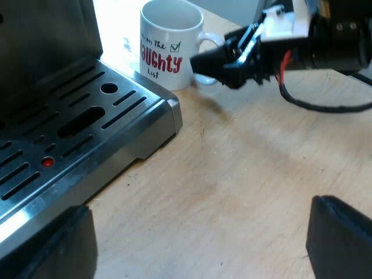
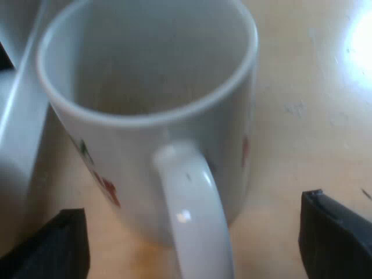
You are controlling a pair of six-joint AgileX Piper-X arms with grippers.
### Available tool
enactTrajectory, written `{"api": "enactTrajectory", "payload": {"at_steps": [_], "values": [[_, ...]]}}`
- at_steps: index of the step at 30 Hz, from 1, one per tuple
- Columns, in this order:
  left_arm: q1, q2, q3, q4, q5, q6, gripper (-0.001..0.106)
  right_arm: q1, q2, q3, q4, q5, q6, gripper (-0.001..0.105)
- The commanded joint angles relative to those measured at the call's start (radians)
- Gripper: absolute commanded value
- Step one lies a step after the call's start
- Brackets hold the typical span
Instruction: Place mug into machine
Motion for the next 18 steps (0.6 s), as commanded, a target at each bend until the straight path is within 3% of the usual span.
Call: {"api": "enactTrajectory", "payload": {"at_steps": [1,14,18], "values": [[-0.004,-0.003,-0.005,-0.015,0.008,-0.008,0.081,-0.023,0.018,-0.026,0.015,-0.028,-0.008,0.074],[-0.004,-0.003,-0.005,-0.015,0.008,-0.008,0.081,-0.073,0.062,-0.049,0.008,-0.091,-0.012,0.074],[-0.004,-0.003,-0.005,-0.015,0.008,-0.008,0.081,-0.074,0.096,-0.062,0.006,-0.108,-0.012,0.069]]}}
